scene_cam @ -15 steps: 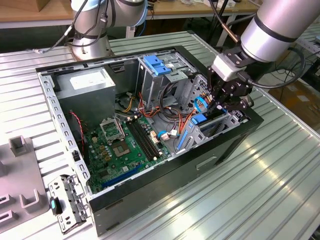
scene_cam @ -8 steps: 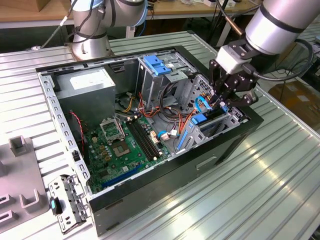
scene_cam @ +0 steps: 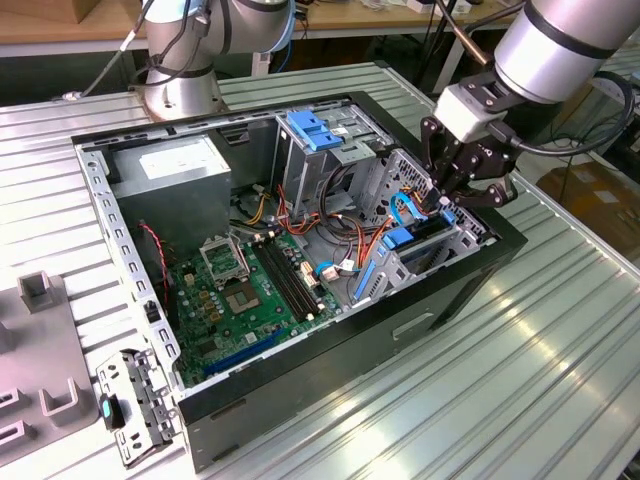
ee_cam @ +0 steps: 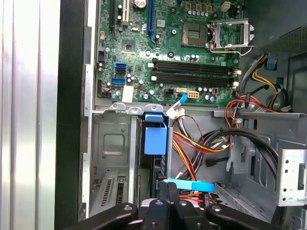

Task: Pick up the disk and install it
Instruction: 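Insert the second disk wire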

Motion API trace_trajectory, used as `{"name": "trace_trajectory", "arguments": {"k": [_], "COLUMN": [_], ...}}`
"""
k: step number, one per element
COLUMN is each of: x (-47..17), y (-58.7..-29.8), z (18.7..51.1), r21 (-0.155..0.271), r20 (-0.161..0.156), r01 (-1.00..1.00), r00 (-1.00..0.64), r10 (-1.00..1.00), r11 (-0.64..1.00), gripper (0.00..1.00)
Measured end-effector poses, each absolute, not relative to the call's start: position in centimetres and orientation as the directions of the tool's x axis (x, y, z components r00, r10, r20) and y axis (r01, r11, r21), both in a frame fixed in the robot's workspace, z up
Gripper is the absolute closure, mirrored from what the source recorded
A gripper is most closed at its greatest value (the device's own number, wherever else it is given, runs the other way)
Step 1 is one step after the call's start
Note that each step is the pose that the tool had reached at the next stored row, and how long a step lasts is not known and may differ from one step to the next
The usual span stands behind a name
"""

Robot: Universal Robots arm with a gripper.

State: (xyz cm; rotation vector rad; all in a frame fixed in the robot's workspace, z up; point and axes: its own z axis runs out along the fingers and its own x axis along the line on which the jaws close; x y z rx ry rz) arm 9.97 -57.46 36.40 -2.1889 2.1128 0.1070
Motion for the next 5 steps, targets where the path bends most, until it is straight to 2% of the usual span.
{"name": "trace_trajectory", "arguments": {"k": [5], "x": [9.97], "y": [-57.46], "z": [36.42], "r21": [-0.021], "r20": [-0.118], "r01": [-0.999], "r00": [0.036], "r10": [-0.992], "r11": [-0.034], "gripper": [0.89]}}
